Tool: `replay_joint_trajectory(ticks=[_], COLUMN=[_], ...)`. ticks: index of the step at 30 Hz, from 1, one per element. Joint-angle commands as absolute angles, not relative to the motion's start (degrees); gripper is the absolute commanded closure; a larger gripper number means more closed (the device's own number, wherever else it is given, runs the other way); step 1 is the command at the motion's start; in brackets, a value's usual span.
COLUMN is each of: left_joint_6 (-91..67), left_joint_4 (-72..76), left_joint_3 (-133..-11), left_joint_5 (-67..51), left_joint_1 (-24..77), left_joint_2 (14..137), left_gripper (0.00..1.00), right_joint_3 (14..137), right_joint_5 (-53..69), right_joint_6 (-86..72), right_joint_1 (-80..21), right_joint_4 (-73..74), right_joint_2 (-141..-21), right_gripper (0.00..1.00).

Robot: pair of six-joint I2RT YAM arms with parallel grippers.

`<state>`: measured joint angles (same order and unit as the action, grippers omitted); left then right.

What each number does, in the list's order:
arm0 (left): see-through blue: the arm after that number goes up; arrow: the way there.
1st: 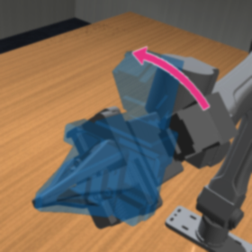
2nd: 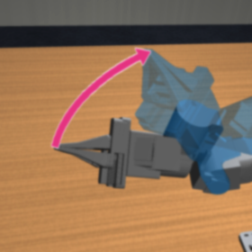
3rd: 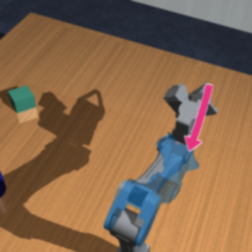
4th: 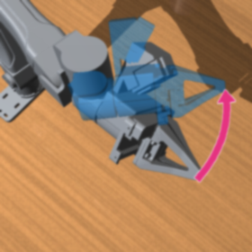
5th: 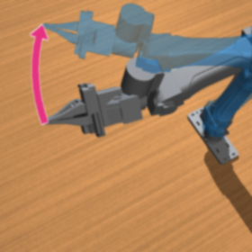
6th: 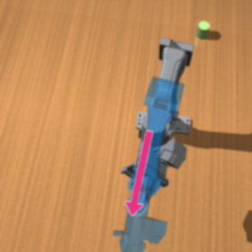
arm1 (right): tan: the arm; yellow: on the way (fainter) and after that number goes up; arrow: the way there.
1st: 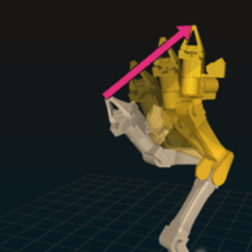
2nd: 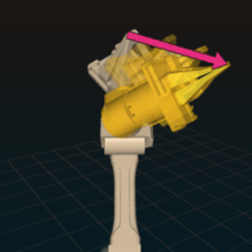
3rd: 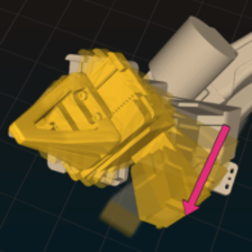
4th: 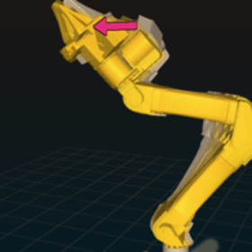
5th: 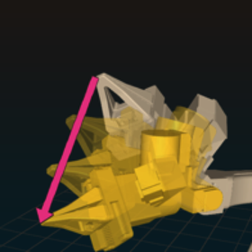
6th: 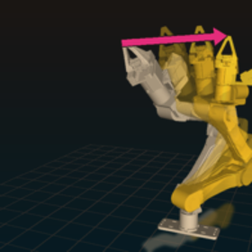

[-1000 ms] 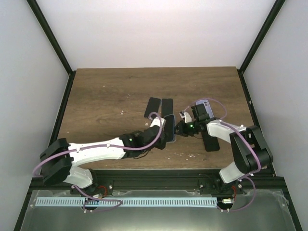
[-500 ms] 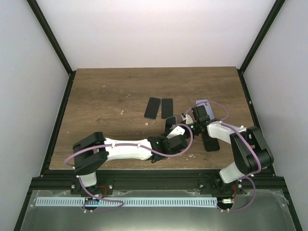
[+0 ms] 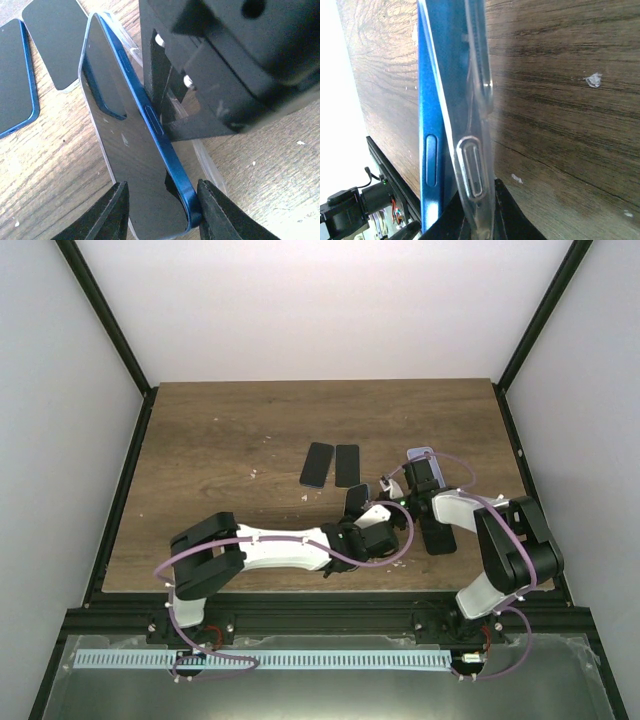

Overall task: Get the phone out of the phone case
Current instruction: Remove the phone case from the phone.

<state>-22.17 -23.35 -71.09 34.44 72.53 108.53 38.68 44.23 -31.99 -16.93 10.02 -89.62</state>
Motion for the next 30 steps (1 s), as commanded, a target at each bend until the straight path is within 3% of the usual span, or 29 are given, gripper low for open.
replay_joint_trajectory(ticks=[1,7,11,16,30], left_joint_6=[-20.5,-19.6,-16.5,-8.3,-7.1], left_joint_4=[-25.9,-28.0,-29.7,-32.3,-26.8], left_joint_3=[-73.0,-74.7,-75.0,-74.5,-70.7], left_joint_5=[36.7,40.4,43.7,52.1,56.5], left_joint_1=[71.9,71.7,71.8,72.9,72.9], left_joint_2=[111.0,112.3,112.5,113.8,108.9], left_gripper=[0.61,0.65,0.58,0.59,0.97], right_joint_3=[39.3,39.4,39.4,39.2,38.8], right_joint_5=[49.7,51.2,53.0,56.7,55.7], right_joint_6=[-32.0,-31.9,-32.3,-32.4,-31.1], right_joint_1=[-16.6,-16.5,-16.2,-15.9,-15.9], right_joint_4=[8.4,8.5,8.1,7.5,6.9], right_joint_2=[-89.4,-90.1,-90.2,-90.4,-88.9], right_gripper=[0.99,0.99,0.99,0.99,0.99])
